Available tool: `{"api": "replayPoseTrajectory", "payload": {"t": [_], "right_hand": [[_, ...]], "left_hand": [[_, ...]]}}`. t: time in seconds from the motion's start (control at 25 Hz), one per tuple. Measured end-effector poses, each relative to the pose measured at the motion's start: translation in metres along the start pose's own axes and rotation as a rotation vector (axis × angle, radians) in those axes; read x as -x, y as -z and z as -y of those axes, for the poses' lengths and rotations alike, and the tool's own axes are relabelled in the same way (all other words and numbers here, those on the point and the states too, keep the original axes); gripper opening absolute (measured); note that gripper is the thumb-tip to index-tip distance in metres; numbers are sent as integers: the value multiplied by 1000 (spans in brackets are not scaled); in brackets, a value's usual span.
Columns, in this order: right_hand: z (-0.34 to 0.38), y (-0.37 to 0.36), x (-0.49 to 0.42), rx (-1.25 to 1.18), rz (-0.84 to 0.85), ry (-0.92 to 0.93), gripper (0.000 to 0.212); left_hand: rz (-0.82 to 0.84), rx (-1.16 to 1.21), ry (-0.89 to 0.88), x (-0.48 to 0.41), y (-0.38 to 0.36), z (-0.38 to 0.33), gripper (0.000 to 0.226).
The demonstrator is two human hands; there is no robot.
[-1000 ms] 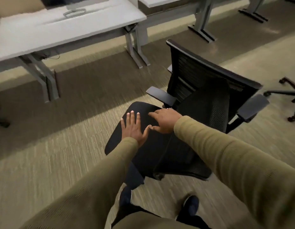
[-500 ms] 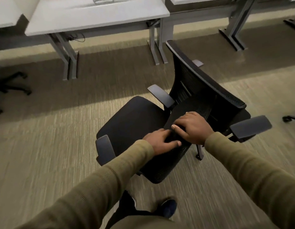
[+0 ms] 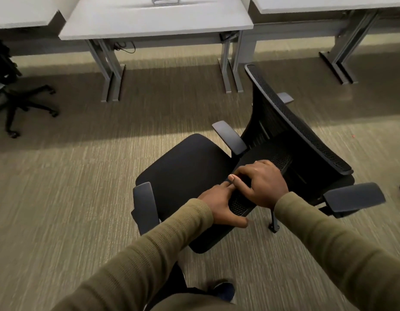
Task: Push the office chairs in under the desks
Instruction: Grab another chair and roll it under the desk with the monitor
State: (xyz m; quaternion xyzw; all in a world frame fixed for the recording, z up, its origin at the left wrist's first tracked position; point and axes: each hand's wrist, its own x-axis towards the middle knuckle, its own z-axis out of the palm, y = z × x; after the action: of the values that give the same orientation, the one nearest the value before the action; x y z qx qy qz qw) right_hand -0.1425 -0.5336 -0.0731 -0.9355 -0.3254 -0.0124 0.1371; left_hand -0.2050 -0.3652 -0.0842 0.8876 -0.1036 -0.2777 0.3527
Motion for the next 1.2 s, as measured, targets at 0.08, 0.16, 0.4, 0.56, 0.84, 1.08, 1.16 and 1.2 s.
{"api": "replayPoseTrajectory", "payload": {"t": [0.08,0.16,0.4,0.56,0.84,1.08,1.16,1.2], "right_hand": [[3,-2,-5,19,7,-6,59],[8,-4,-10,34,12,-13,61],[31,-16,-42,27,1,-46,63],[55,-31,-75,6,-61,-64,62],[123,-66,-150,29,-131,-168,56],[196,-91,-229,-11,-62,-219,63],[212,-95,-261,-55,11,-149,63],[215,-96,-275,-82,43,-102,62]], "left_hand": [[8,29,-11,0,6,7,90],[5,54,-23,0,11,13,87],[23,54,-32,2,43,43,93],[48,-10,-16,8,79,75,96],[66,-157,58,29,150,146,94],[-88,-303,211,70,211,221,83],[-170,-395,309,83,230,245,78],[-212,-437,380,89,237,256,78]]}}
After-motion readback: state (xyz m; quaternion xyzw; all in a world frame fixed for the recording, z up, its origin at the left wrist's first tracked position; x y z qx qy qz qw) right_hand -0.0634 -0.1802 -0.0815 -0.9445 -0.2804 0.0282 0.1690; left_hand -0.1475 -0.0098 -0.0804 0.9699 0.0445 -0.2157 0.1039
